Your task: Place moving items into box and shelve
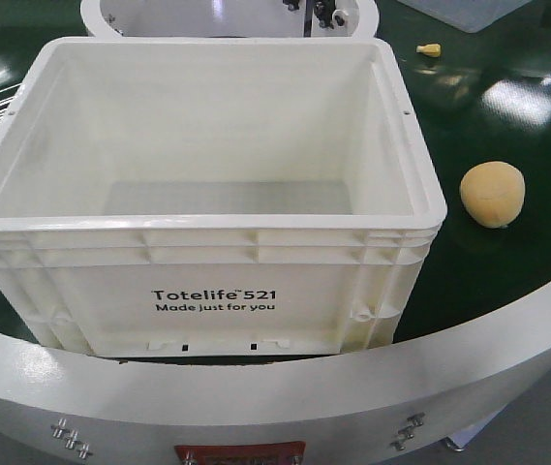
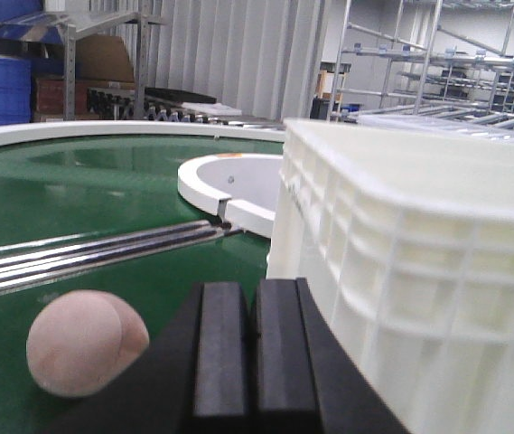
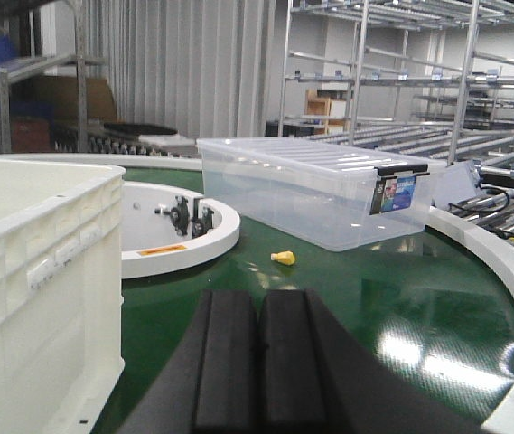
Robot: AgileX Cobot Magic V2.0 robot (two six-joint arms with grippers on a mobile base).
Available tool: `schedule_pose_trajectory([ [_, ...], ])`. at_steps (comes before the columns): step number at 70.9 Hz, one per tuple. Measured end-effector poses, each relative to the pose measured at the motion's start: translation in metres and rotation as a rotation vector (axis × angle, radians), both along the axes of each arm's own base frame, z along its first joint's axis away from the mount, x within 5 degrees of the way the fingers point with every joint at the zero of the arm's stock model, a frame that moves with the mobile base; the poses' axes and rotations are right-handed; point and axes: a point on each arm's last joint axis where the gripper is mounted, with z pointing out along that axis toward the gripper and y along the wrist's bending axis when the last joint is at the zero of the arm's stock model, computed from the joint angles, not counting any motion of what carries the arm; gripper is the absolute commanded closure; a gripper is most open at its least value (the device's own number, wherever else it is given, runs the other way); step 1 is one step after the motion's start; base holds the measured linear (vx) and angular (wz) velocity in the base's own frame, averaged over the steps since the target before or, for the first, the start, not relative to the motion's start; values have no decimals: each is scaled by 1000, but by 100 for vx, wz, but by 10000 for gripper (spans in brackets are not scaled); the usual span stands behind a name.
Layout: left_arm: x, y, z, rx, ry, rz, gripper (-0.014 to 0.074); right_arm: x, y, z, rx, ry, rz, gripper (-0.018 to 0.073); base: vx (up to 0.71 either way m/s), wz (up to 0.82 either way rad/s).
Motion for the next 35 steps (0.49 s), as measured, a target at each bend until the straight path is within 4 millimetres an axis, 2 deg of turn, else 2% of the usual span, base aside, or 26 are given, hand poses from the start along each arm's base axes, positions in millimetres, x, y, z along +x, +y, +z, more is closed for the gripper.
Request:
schedule_pose_trajectory([
  [14, 21, 0, 44, -1, 73, -3, 603, 25, 1, 40, -29, 105, -3, 566, 0, 0],
  [24, 51, 0, 79, 10, 122, -2, 603, 52, 2, 66, -40, 158, -3, 566, 0, 0],
  [35, 90, 1, 101, 67, 191, -4, 603, 81, 3, 81, -53, 197, -3, 566, 0, 0],
])
